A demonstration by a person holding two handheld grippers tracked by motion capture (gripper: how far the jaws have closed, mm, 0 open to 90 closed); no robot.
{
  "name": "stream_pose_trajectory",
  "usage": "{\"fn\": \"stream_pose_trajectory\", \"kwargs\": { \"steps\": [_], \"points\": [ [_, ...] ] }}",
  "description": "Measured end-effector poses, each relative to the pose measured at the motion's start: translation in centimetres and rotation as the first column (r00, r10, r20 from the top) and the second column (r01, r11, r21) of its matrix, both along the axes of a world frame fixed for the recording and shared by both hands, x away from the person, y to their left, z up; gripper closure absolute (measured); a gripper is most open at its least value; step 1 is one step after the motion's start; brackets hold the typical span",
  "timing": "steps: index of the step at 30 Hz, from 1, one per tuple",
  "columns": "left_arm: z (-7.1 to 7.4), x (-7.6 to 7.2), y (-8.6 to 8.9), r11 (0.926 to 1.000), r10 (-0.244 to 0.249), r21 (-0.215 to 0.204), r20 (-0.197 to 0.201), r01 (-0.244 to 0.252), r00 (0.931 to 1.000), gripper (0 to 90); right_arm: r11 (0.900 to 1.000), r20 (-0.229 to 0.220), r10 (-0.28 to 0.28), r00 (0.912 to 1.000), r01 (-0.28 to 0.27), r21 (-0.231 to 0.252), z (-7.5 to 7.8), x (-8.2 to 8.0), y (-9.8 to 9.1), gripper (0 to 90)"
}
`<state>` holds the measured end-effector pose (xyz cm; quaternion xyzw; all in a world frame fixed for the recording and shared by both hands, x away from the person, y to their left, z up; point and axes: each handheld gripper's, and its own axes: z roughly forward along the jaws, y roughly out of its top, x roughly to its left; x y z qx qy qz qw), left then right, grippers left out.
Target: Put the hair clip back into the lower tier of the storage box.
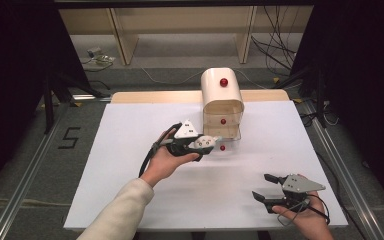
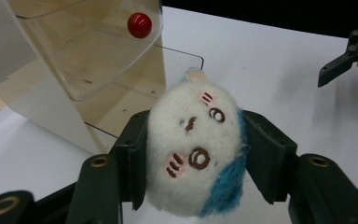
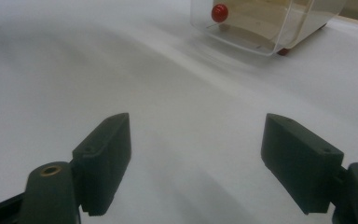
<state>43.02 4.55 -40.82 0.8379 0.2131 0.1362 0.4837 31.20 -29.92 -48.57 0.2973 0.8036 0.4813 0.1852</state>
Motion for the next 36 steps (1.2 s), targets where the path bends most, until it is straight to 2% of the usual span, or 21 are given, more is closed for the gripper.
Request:
{"fn": "stream_pose_trajectory", "kwargs": {
  "steps": [36],
  "points": [
    [0.5,0.6,-1.4,0.9999,-0.016,-0.002,0.001,0.016,0.9999,46.5,1.0,-0.002,-0.001,1.0,0.001,0.002,0.0,0.0,0.0,25.1]
  ]
}}
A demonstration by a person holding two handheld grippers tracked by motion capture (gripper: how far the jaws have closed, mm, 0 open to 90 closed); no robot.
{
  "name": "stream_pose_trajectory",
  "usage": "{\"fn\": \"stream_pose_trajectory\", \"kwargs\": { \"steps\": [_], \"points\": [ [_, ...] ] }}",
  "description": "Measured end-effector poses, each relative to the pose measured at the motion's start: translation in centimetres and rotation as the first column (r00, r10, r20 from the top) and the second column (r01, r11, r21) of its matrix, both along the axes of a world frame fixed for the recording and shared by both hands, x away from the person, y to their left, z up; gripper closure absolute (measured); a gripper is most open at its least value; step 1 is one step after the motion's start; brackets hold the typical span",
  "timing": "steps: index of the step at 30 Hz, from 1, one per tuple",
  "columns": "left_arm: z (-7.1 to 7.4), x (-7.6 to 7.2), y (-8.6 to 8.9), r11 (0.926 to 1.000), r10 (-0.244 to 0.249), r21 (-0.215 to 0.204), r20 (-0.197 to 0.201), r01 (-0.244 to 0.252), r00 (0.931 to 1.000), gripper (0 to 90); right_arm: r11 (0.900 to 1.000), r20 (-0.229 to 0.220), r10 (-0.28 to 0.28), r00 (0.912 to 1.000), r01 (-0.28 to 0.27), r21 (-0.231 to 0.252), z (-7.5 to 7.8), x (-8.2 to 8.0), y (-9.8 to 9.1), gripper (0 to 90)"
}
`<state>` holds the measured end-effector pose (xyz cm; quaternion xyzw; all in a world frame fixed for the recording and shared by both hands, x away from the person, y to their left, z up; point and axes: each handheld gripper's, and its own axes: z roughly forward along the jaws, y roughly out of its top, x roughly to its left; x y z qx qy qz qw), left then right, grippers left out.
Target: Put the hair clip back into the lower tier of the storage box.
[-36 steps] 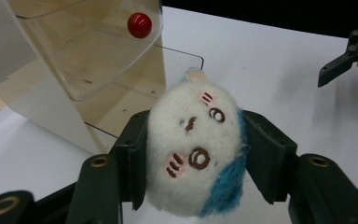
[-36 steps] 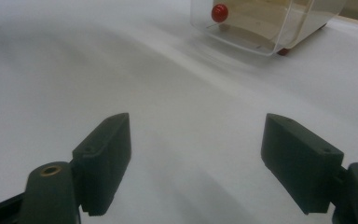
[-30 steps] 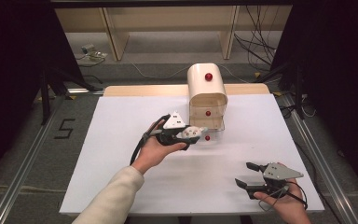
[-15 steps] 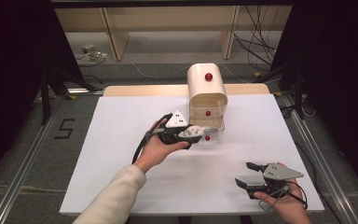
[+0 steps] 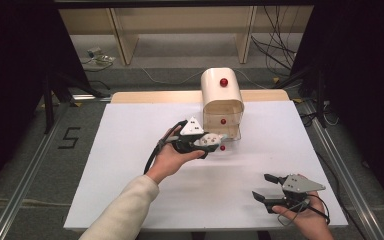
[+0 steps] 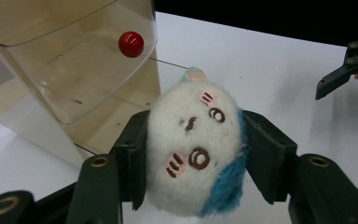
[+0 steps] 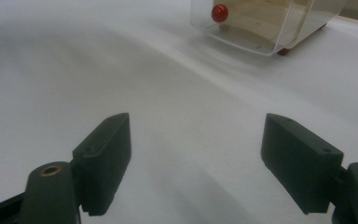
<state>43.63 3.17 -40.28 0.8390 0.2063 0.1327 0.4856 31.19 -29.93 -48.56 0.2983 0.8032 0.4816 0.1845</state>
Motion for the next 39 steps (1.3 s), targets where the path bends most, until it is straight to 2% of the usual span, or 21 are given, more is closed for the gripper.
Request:
{"fn": "stream_pose_trajectory", "kwargs": {
  "steps": [29,39],
  "points": [
    [0.0,0.6,-1.3,1.0,0.0,-0.003,-0.003,0.0,1.0,46.5,1.0,0.001,0.001,1.0,-0.001,0.0,0.0,0.0,0.0,25.0],
    [-0.2,1.3,-2.2,0.9999,0.007,0.01,-0.026,-0.007,0.9996,46.1,1.0,0.0,0.002,1.0,-0.002,0.001,0.0,0.0,0.0,25.0]
  ]
}}
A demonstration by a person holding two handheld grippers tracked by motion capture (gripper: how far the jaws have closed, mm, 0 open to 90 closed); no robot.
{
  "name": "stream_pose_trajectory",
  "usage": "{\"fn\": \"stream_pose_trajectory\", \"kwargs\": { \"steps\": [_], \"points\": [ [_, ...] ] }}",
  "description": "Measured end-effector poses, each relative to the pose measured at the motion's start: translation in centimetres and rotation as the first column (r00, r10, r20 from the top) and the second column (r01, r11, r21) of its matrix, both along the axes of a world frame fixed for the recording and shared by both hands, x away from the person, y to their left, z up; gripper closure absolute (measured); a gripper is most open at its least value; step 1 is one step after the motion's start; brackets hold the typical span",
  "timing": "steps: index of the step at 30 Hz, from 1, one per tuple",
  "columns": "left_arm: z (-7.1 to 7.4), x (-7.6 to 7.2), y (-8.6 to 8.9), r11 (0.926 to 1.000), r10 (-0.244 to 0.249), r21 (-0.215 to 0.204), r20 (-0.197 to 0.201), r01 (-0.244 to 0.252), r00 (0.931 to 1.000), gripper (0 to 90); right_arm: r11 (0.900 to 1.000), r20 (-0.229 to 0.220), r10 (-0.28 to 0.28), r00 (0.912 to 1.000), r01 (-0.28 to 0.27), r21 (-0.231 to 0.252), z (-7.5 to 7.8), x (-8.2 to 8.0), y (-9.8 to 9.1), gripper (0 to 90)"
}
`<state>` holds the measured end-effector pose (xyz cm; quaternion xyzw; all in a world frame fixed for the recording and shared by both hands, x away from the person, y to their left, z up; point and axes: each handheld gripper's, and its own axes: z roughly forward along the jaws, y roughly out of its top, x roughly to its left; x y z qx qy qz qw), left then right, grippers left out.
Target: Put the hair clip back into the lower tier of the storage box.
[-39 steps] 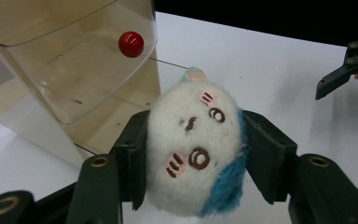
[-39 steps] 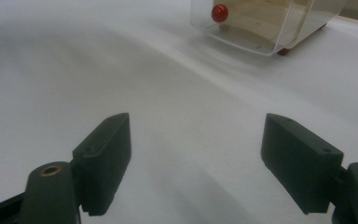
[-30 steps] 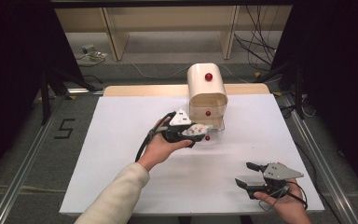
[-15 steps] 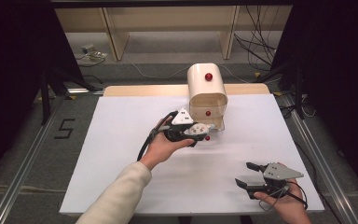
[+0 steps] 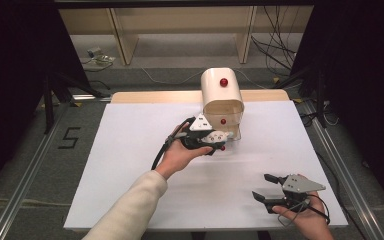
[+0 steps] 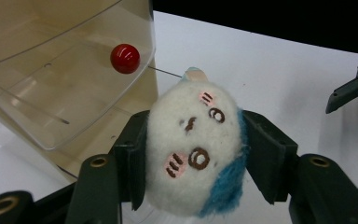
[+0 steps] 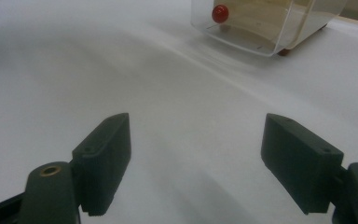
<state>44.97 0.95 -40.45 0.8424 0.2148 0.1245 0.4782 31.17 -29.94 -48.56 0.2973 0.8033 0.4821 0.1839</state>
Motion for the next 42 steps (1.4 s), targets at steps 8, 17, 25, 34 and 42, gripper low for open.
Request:
{"fn": "stream_pose_trajectory", "kwargs": {
  "steps": [8,17,25,34,42],
  "points": [
    [-0.2,0.7,-0.6,0.9995,0.03,0.005,-0.019,-0.03,0.9994,45.5,1.0,0.003,0.004,1.0,-0.004,0.0,0.0,0.0,0.0,25.0],
    [-0.2,1.2,-1.3,0.9988,0.049,0.008,-0.041,-0.048,0.998,44.9,1.0,0.002,0.003,1.0,-0.003,-0.004,0.0,0.1,0.0,24.9],
    [-0.5,1.6,-1.9,0.9978,0.063,0.026,-0.061,-0.061,0.9962,44.0,1.0,0.001,0.003,1.0,-0.003,-0.005,0.0,0.1,0.0,24.7],
    [-0.8,2.1,-2.3,0.9953,0.094,0.027,-0.067,-0.093,0.9933,42.5,1.0,0.002,0.006,1.0,-0.006,-0.005,-0.1,0.1,0.0,24.6],
    [-1.0,2.3,-2.7,0.9933,0.112,0.037,-0.065,-0.109,0.9916,38.6,1.0,-0.001,0.003,1.0,-0.003,-0.001,-0.1,0.1,0.0,24.5]
  ]
}}
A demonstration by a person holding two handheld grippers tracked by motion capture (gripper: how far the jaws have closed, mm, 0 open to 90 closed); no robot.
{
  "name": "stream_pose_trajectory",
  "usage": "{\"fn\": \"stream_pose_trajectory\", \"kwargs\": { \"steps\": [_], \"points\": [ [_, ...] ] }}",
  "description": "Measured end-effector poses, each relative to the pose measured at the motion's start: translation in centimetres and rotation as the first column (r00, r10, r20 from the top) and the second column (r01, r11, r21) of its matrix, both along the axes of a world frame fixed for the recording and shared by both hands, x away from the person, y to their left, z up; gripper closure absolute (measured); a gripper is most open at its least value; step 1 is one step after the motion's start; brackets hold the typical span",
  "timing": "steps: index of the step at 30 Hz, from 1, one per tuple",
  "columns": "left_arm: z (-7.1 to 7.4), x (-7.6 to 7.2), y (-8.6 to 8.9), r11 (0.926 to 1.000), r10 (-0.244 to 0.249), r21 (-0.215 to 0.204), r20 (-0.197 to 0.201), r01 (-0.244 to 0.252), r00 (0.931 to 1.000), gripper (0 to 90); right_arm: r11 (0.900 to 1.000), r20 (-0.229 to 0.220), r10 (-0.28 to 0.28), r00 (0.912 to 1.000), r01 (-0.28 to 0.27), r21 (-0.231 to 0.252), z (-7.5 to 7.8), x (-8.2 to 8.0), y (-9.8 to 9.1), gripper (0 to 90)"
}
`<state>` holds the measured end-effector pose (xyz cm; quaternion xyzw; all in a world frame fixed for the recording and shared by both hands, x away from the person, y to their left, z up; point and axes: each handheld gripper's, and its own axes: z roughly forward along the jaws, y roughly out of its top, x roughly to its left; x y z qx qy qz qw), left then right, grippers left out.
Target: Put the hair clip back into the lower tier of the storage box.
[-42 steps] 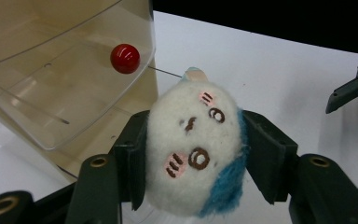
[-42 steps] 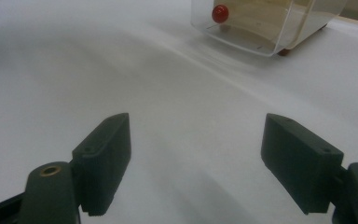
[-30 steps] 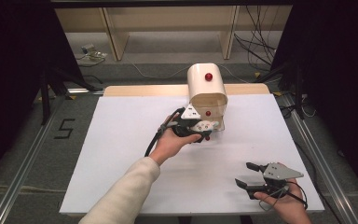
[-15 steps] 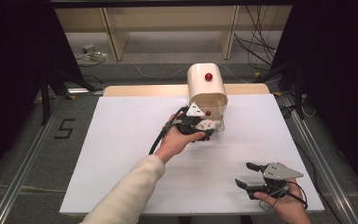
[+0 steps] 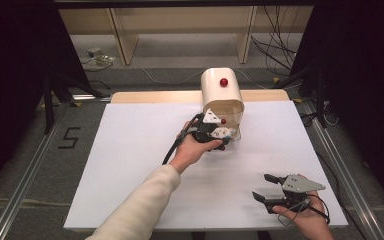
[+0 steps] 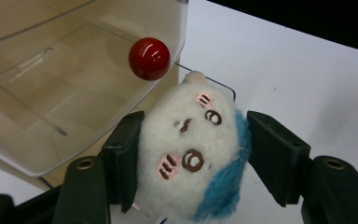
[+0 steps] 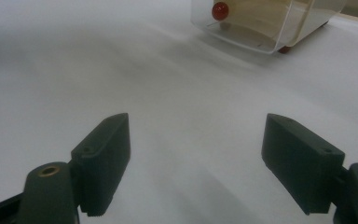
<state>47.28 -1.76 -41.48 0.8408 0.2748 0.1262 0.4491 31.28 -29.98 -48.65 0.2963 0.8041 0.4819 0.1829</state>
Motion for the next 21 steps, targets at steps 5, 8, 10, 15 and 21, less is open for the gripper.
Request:
{"fn": "stream_pose_trajectory", "kwargs": {
  "steps": [5,8,10,15,21],
  "points": [
    [-0.07,0.01,-0.28,0.9998,0.015,0.01,0.022,-0.015,0.9996,36.3,1.0,0.004,0.003,1.0,-0.003,0.001,-0.01,0.03,-0.02,24.4],
    [0.02,-0.05,-0.38,0.9999,0.011,0.012,0.028,-0.011,0.9995,35.2,1.0,-0.004,-0.002,1.0,0.002,0.003,0.0,-0.01,-0.02,24.4],
    [0.09,-0.13,-0.46,0.9998,0.01,0.016,0.037,-0.01,0.9993,35.0,1.0,-0.002,-0.001,1.0,0.001,0.0,0.0,0.0,-0.04,24.4],
    [0.33,-0.36,-0.54,0.9997,0.015,0.017,0.064,-0.016,0.9978,33.7,1.0,0.0,0.001,1.0,-0.001,0.001,0.01,-0.01,-0.04,24.3],
    [0.92,-0.71,-0.32,0.9996,0.025,0.012,0.102,-0.027,0.9944,32.8,1.0,0.0,0.0,1.0,0.0,0.001,0.03,-0.03,-0.04,24.3]
  ]
}}
